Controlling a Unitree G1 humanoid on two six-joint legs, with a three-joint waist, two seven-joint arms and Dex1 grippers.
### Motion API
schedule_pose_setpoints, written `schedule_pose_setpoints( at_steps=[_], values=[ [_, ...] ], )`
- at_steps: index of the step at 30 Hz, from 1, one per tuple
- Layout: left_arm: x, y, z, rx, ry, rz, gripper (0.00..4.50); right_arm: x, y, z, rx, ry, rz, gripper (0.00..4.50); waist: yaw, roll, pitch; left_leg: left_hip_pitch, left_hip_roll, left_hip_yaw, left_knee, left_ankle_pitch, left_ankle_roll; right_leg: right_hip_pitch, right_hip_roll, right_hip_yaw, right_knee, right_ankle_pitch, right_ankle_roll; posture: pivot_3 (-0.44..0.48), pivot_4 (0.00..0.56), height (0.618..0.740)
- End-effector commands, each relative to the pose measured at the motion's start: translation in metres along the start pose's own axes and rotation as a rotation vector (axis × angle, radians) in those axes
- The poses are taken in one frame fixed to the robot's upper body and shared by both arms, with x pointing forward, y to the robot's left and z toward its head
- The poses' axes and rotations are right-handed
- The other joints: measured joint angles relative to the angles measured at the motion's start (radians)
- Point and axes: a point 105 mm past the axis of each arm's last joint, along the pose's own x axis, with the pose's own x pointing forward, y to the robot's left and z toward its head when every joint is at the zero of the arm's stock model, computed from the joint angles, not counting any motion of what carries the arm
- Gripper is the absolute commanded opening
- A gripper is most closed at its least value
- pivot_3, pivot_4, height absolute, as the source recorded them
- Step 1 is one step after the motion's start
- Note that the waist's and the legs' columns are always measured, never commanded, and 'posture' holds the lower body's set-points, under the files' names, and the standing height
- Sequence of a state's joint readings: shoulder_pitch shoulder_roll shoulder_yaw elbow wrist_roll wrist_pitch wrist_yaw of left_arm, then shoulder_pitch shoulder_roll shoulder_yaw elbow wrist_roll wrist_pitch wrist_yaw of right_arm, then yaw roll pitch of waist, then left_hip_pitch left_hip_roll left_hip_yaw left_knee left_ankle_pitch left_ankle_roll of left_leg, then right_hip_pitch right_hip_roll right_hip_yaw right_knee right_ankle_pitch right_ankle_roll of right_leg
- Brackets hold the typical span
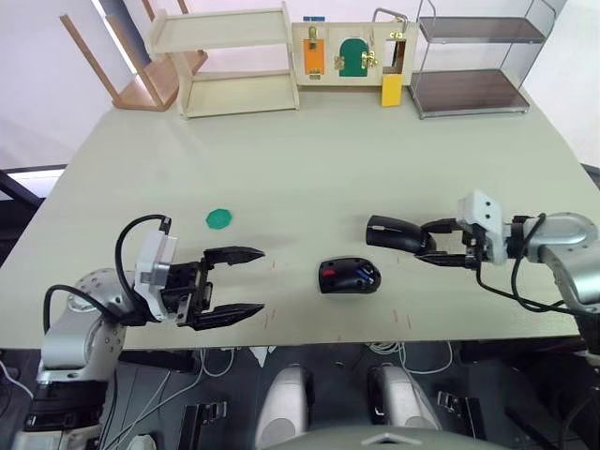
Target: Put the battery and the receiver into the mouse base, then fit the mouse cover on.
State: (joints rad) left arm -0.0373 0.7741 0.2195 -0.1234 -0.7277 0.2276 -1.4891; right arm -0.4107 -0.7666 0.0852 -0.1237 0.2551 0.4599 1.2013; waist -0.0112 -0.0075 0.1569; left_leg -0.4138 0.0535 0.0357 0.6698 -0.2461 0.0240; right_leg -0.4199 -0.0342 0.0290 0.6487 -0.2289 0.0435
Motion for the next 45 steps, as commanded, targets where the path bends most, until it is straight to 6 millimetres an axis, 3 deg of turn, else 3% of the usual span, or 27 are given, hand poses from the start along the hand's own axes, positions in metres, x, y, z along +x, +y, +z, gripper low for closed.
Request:
schedule_pose_setpoints(
  at_steps=[1,11,14,24,45],
  values=[
    [-0.005,0.002,0.008,0.045,0.012,0.003,4.50,0.004,0.008,0.031,-0.037,-0.012,0.020,2.27,-0.001,0.000,0.000,0.000,0.000,0.000,0.000,0.000,0.000,0.000,0.000,0.000,0.000,0.000,0.000,0.000,0.150,0.740],
    [-0.005,0.004,0.007,0.038,0.029,0.001,4.50,0.036,0.044,0.062,-0.128,0.079,0.152,2.27,-0.001,-0.001,0.001,-0.002,0.000,0.001,-0.001,0.000,0.000,-0.003,0.000,0.000,0.000,0.000,0.000,0.000,0.150,0.740],
    [-0.005,0.004,0.006,0.035,0.035,-0.008,4.50,0.040,0.048,0.061,-0.131,0.136,0.180,2.27,-0.001,-0.001,0.001,-0.002,0.001,0.001,0.000,0.000,0.000,-0.003,0.000,0.000,0.000,0.000,0.000,0.000,0.150,0.740],
    [-0.005,0.007,0.007,0.041,0.052,-0.015,4.50,0.050,0.051,0.058,-0.112,0.303,0.199,2.27,-0.002,-0.003,0.002,-0.002,0.001,0.002,-0.001,0.000,0.000,-0.003,-0.001,0.000,0.000,0.000,0.000,0.000,0.150,0.740],
    [-0.005,0.005,0.006,0.034,0.061,-0.028,4.50,0.069,0.044,0.049,-0.146,0.389,0.206,2.27,-0.005,-0.004,0.002,-0.002,0.001,0.002,-0.001,0.000,0.000,-0.004,0.000,0.000,0.001,0.000,-0.001,0.000,0.150,0.740]
  ],
)
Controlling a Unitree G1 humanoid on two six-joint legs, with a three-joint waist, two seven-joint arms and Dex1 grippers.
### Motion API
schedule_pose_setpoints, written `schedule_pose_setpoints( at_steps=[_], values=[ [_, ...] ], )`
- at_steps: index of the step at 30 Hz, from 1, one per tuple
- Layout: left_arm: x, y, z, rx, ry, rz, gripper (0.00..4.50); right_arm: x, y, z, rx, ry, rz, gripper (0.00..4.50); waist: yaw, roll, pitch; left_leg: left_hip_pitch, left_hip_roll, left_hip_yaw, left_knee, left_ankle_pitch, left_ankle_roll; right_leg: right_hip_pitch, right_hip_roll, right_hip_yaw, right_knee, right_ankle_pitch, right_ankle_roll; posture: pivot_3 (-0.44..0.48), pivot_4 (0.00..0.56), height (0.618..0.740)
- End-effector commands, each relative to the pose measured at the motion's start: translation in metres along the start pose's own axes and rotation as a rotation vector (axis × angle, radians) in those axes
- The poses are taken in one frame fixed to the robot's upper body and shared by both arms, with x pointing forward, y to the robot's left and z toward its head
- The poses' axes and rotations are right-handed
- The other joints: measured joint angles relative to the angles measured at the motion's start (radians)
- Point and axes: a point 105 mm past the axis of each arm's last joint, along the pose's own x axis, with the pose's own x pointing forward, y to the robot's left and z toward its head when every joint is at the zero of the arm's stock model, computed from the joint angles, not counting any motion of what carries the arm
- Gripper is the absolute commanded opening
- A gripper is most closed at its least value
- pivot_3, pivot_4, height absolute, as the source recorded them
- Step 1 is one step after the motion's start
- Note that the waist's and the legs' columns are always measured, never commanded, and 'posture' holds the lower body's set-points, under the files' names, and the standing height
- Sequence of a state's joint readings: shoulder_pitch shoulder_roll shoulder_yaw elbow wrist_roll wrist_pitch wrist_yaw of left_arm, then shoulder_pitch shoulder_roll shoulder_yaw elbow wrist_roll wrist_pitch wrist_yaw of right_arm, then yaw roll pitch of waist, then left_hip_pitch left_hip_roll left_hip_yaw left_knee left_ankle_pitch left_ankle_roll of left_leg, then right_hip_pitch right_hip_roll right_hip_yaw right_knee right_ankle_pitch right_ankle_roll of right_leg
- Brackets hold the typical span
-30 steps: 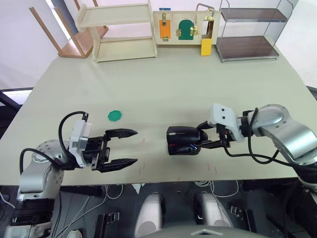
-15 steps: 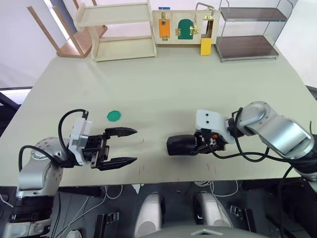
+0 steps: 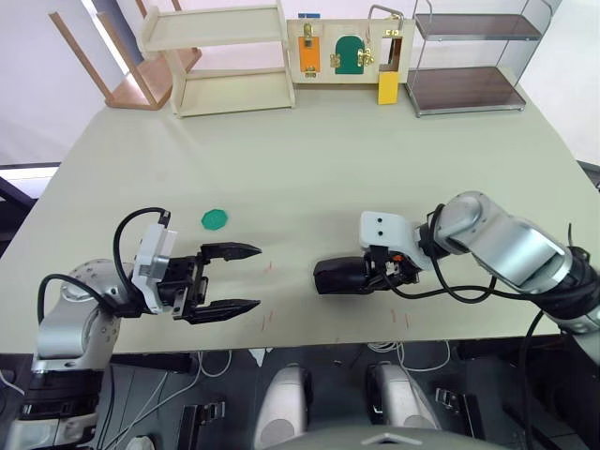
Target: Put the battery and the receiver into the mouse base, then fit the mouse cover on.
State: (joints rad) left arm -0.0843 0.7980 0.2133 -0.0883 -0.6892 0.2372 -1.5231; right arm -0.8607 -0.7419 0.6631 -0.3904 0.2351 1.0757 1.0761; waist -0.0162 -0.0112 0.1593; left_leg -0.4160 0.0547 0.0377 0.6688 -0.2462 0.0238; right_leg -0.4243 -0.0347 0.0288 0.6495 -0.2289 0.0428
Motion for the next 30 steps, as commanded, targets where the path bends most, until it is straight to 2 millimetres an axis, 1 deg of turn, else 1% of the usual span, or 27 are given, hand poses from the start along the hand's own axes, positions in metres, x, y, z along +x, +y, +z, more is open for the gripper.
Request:
schedule_pose_setpoints(
  at_steps=[1,11,19,30],
  values=[
    [-0.0020,-0.0016,0.0048,0.022,0.009,-0.009,4.50,-0.0014,-0.0052,0.0039,-0.038,0.007,-0.024,2.27,0.000,0.000,0.000,0.000,0.000,0.000,0.000,0.000,0.000,0.000,0.000,0.000,0.000,0.000,0.000,0.000,0.150,0.740],
    [-0.0020,-0.0036,0.0043,0.015,0.009,-0.006,4.50,0.0019,-0.0056,0.0032,-0.024,0.018,-0.009,2.27,0.000,0.000,0.000,0.000,0.000,0.001,0.000,0.000,0.000,-0.005,0.001,0.001,0.010,-0.002,-0.004,0.000,0.150,0.740],
    [-0.0019,-0.0043,0.0038,0.012,0.008,-0.007,4.50,0.0055,-0.0065,0.0070,-0.024,0.021,-0.010,2.27,-0.002,0.000,0.000,0.000,0.001,0.001,0.000,0.000,0.000,-0.006,0.001,0.001,0.011,-0.003,-0.004,0.000,0.150,0.740],
    [-0.0017,-0.0051,0.0022,0.009,0.005,-0.001,4.50,0.0062,-0.0049,0.0031,-0.023,0.046,0.002,2.27,-0.002,0.000,0.000,0.000,0.001,0.002,0.000,0.000,0.000,-0.006,0.001,0.001,0.011,-0.003,-0.004,0.000,0.150,0.740]
  ],
)
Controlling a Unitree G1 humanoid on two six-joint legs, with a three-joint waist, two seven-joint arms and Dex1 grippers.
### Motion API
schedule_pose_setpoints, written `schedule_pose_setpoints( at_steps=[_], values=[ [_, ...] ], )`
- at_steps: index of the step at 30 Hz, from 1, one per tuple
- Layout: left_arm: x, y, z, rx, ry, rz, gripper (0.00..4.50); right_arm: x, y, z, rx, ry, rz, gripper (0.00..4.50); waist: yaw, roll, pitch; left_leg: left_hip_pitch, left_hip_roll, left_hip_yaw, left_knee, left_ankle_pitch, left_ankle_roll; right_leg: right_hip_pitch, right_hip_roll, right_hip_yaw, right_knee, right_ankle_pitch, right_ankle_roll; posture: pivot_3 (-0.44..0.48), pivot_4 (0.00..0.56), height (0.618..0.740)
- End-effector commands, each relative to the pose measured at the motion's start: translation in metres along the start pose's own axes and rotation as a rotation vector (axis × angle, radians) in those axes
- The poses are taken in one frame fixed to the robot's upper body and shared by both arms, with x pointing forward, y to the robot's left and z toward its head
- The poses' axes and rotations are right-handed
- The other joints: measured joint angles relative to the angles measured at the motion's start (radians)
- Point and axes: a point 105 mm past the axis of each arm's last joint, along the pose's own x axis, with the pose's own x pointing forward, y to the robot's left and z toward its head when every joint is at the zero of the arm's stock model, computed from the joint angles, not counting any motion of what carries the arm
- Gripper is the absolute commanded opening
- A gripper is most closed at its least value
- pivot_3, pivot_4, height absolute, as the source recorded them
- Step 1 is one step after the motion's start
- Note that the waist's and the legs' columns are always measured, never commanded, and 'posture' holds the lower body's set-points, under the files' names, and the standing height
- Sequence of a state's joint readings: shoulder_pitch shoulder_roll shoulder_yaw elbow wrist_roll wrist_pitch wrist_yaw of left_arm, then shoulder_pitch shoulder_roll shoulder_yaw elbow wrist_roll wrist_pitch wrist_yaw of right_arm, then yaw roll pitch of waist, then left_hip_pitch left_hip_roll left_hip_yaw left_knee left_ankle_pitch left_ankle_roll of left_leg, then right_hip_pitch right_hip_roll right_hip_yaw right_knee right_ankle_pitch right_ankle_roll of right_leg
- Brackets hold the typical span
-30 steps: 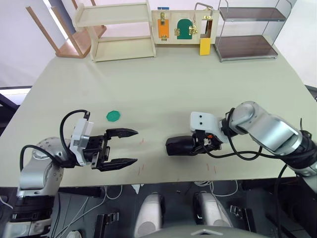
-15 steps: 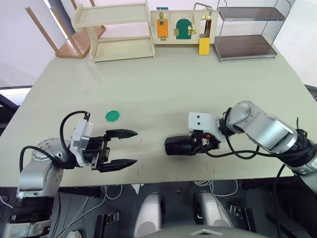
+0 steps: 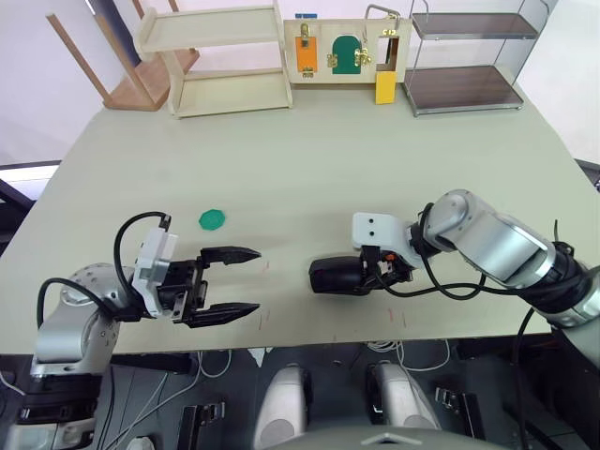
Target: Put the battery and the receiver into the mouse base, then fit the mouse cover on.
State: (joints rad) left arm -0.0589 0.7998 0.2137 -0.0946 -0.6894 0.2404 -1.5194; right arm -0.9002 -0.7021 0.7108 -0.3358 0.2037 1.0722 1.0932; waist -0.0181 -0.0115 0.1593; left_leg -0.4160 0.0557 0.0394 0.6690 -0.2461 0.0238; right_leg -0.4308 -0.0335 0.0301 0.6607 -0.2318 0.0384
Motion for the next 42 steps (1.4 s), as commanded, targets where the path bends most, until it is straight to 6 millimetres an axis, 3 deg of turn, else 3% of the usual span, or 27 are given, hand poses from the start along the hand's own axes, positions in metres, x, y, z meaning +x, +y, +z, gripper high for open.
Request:
schedule_pose_setpoints(
  at_steps=[1,42],
  values=[
    [-0.0008,-0.0020,0.0067,0.032,-0.001,-0.004,4.50,-0.0018,-0.0010,-0.0015,-0.011,0.023,-0.014,2.27,0.001,0.000,0.000,0.000,0.000,0.000,0.000,0.000,0.000,0.000,0.000,0.000,0.000,0.000,0.000,0.000,0.150,0.740],
    [-0.0012,-0.0017,0.0051,0.029,0.002,-0.011,4.50,0.0005,0.0013,-0.0050,-0.006,0.010,-0.019,2.27,0.001,0.000,0.000,0.000,0.000,0.001,0.000,0.000,0.000,0.000,0.000,0.000,-0.001,0.000,0.000,0.000,0.150,0.740]
  ],
)
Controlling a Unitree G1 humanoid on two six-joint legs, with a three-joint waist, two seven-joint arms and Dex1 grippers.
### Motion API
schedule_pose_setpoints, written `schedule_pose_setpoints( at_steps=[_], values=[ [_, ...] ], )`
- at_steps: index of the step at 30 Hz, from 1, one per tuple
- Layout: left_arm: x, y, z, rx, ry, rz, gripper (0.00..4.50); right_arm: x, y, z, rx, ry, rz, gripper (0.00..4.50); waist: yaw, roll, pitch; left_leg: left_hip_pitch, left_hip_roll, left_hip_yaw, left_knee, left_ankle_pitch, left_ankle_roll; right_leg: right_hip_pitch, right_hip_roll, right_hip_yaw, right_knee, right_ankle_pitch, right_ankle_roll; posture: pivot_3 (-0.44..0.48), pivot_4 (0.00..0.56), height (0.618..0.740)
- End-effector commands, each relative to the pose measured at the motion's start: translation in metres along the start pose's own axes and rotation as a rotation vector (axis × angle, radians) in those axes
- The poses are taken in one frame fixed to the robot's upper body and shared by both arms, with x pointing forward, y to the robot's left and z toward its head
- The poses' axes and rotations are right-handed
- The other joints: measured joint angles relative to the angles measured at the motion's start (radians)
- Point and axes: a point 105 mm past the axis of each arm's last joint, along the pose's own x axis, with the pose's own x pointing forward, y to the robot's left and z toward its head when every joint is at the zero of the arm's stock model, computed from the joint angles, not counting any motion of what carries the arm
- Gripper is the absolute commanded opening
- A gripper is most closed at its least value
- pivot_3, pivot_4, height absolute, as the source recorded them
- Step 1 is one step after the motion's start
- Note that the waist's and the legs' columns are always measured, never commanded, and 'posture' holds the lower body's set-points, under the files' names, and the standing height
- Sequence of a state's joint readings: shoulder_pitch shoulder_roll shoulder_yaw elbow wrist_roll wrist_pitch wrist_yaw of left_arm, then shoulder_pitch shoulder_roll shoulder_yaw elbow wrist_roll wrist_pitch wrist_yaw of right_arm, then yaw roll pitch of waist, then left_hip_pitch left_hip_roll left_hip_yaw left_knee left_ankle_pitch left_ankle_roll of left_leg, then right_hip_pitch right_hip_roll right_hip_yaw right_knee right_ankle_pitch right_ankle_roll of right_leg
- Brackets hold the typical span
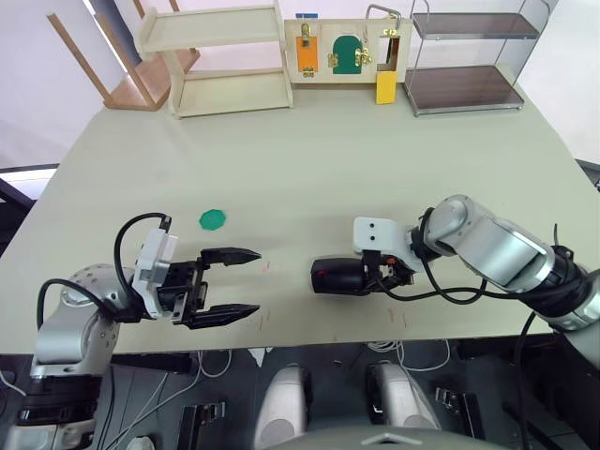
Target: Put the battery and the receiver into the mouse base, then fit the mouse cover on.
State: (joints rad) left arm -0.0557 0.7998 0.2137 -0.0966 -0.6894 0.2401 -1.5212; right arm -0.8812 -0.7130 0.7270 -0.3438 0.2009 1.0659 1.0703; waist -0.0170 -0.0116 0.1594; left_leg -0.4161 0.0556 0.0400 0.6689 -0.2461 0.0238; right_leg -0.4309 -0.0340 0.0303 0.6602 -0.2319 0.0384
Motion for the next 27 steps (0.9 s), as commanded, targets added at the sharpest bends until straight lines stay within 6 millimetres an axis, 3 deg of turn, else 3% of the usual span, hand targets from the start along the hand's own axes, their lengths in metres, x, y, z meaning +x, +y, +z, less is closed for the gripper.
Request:
schedule_pose_setpoints(
  at_steps=[1,5,15,23,26,27],
  values=[
    [-0.001,-0.001,0.006,0.031,0.002,-0.009,4.50,-0.003,-0.001,0.001,-0.010,-0.006,-0.014,2.77,0.000,0.000,0.000,0.000,0.000,0.000,0.000,0.000,0.000,0.000,0.000,0.000,0.000,0.000,0.000,0.000,0.150,0.740],
    [-0.001,0.000,0.006,0.033,0.001,-0.011,4.50,-0.004,-0.001,0.001,-0.012,-0.007,-0.019,4.49,0.000,-0.001,0.001,0.000,0.000,0.000,0.000,0.000,0.000,0.000,0.000,0.000,0.000,0.000,0.000,0.000,0.150,0.740],
    [0.001,0.001,0.005,0.034,-0.001,-0.016,4.50,-0.007,-0.003,0.002,-0.010,-0.017,-0.031,4.49,0.000,-0.003,0.002,0.000,0.000,0.000,0.000,0.000,0.000,0.000,0.000,0.000,0.000,0.000,0.000,0.000,0.150,0.740],
    [0.000,0.002,0.005,0.041,0.001,-0.013,4.50,-0.023,-0.007,0.019,-0.027,-0.141,-0.045,4.49,0.001,-0.004,0.003,0.000,0.000,0.000,0.000,0.000,0.000,0.000,0.000,0.000,0.000,0.000,0.000,0.000,0.150,0.740],
    [0.000,0.002,0.005,0.043,0.003,-0.011,4.50,-0.027,-0.008,0.035,-0.025,-0.259,-0.045,4.49,0.000,-0.004,0.003,0.000,0.000,0.000,0.000,0.000,0.000,0.000,0.000,0.000,0.000,0.000,0.000,0.000,0.150,0.740],
    [-0.001,0.002,0.005,0.045,0.004,-0.010,4.50,-0.028,-0.008,0.039,-0.024,-0.298,-0.042,4.25,0.000,-0.004,0.004,0.000,0.000,0.000,0.000,0.000,0.000,0.000,0.000,0.000,0.000,0.000,0.000,0.000,0.150,0.740]
  ],
)
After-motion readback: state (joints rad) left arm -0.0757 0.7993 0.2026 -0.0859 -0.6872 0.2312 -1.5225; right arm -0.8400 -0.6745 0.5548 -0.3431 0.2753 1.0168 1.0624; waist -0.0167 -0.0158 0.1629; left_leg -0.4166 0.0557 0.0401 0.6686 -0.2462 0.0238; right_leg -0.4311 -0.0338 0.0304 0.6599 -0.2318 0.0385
